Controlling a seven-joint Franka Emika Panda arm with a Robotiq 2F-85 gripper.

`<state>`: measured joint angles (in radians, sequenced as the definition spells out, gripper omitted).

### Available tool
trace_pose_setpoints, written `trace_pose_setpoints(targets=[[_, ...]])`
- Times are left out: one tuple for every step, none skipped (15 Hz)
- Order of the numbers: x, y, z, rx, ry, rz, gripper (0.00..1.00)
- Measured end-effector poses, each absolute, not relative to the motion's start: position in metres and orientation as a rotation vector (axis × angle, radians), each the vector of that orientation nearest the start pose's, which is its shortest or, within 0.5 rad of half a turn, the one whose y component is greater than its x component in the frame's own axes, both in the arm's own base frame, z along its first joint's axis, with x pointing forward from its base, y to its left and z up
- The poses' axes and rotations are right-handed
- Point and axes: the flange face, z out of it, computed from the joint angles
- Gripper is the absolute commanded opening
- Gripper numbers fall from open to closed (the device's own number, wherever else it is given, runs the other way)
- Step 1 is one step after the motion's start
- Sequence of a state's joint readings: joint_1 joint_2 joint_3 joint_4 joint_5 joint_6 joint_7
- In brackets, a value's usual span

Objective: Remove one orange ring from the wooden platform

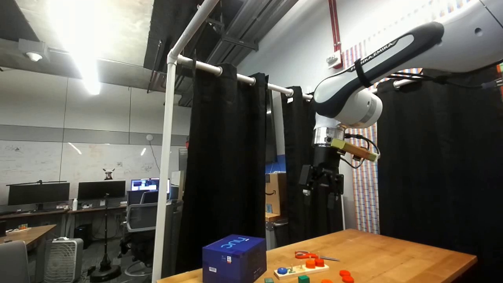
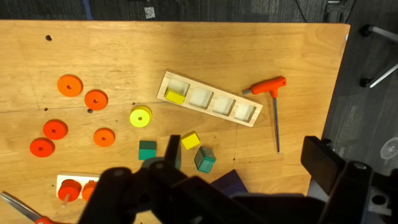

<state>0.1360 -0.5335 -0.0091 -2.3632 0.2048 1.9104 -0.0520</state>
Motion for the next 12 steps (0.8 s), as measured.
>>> trace_pose_setpoints(targets=[[0.394, 0.064, 0.529, -2.932, -0.174, -0.103, 1.00], [0.394, 0.064, 0.527, -2.933, -0.170, -0.096, 1.00], [0.395, 0.062, 0.525, -2.934, -0.161, -0.088, 1.00], [0.397, 0.059, 0.522, -2.939, -0.115, -0.074, 1.00], [0.399, 0.056, 0.517, -2.943, -0.041, -0.051, 1.00], [0.402, 0.052, 0.512, -2.947, 0.037, -0.025, 1.00], [0.407, 0.049, 0.507, -2.949, 0.115, -0.002, 1.00], [0.412, 0.046, 0.502, -2.949, 0.196, 0.023, 1.00], [0.418, 0.043, 0.498, -2.947, 0.277, 0.043, 1.00], [0.426, 0.042, 0.495, -2.942, 0.359, 0.057, 1.00], [0.436, 0.042, 0.495, -2.934, 0.440, 0.067, 1.00], [0.448, 0.043, 0.497, -2.922, 0.522, 0.073, 1.00]])
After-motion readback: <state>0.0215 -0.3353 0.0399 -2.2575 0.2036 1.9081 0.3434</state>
